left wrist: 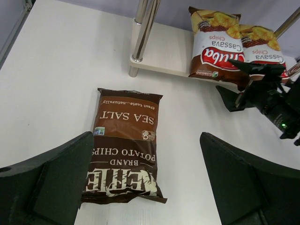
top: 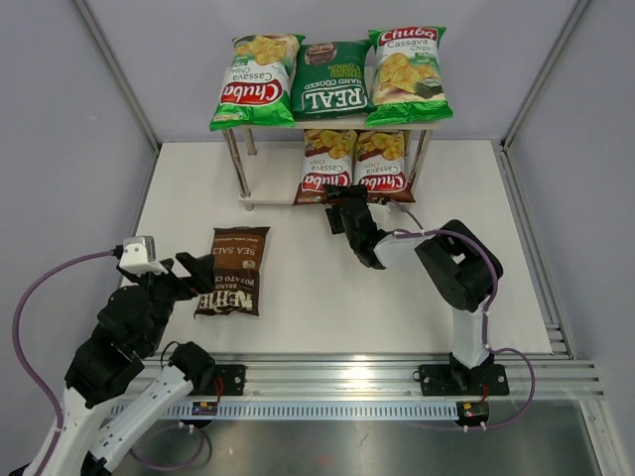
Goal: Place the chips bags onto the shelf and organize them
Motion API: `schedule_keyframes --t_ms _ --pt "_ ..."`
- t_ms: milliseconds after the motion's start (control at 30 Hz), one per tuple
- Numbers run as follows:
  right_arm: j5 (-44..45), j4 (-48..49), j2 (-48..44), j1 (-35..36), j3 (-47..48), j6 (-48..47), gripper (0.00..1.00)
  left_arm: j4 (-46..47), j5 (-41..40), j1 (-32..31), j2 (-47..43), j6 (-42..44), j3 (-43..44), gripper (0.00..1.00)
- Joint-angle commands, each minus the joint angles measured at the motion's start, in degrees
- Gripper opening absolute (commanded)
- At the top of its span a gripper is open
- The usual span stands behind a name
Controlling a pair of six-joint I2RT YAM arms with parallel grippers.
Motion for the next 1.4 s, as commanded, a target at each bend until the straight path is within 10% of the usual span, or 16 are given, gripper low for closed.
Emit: schedule_keyframes --t_ms 0,433,933,1133,1367 --pt "-4.2 2.1 -5.2 -0.4 -2.2 -1.4 0.92 1.0 -2.7 0.8 2.7 -0.1 0.7 0.99" --pt "-13.5 5.5 -21.1 -0.4 -20.0 -17.0 0.99 0.5 -2.1 11.4 11.5 -1.6 2.0 0.99" --pt "-39.1 -18.2 -50.8 -4.6 -26.3 -52.8 0.99 4.9 31.2 39.1 31.7 1.1 2.7 0.99" --pt "-54.4 -10.5 -43.6 -4.5 -26.3 -50.0 0.99 4.9 31.5 42.6 33.3 0.0 2.6 0.99" --pt "-53.1 4.5 -20.4 0.4 -19.2 -38.9 0.99 4.7 27.4 43.3 28.8 -0.2 1.5 0.99"
